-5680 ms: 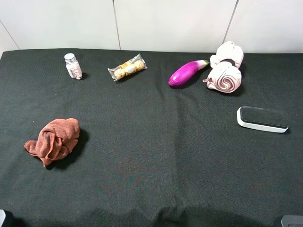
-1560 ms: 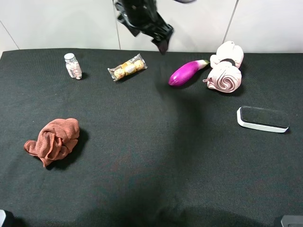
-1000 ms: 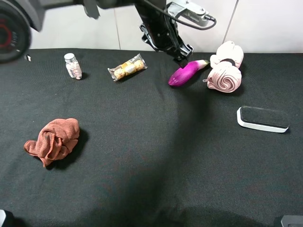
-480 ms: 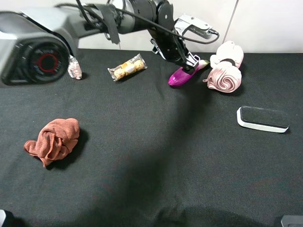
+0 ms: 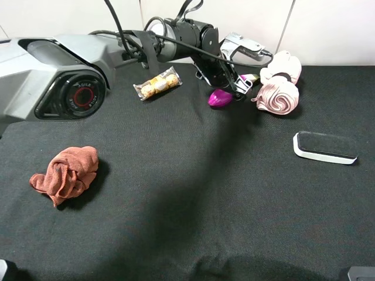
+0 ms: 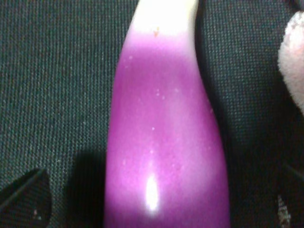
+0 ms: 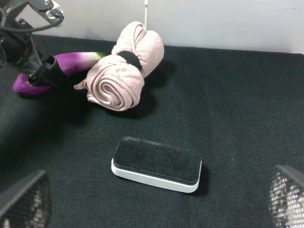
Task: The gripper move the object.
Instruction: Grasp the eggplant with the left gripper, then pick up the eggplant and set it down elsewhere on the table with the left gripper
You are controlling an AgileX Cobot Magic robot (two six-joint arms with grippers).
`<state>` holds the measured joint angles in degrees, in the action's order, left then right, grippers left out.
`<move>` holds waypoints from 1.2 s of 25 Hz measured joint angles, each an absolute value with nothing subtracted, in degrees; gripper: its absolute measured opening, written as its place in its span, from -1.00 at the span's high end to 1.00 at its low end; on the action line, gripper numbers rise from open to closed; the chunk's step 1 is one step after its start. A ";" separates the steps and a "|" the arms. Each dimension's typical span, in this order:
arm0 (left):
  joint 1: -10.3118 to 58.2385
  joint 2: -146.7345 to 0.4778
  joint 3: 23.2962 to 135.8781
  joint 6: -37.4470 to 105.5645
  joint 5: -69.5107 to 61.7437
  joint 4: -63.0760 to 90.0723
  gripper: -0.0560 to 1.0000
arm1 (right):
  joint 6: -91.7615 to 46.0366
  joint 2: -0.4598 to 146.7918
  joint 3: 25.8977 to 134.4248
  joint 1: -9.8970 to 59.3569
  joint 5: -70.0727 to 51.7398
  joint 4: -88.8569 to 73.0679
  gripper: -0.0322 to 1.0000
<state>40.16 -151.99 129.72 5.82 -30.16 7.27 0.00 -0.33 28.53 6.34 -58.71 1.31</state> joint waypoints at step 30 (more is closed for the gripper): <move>40.16 -152.12 129.72 5.23 -30.55 7.22 -0.25 | 0.00 -0.33 28.53 6.34 -58.71 1.31 -0.41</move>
<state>40.16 -152.12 129.72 5.23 -30.55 7.22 0.00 -0.33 28.53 6.34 -58.71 1.31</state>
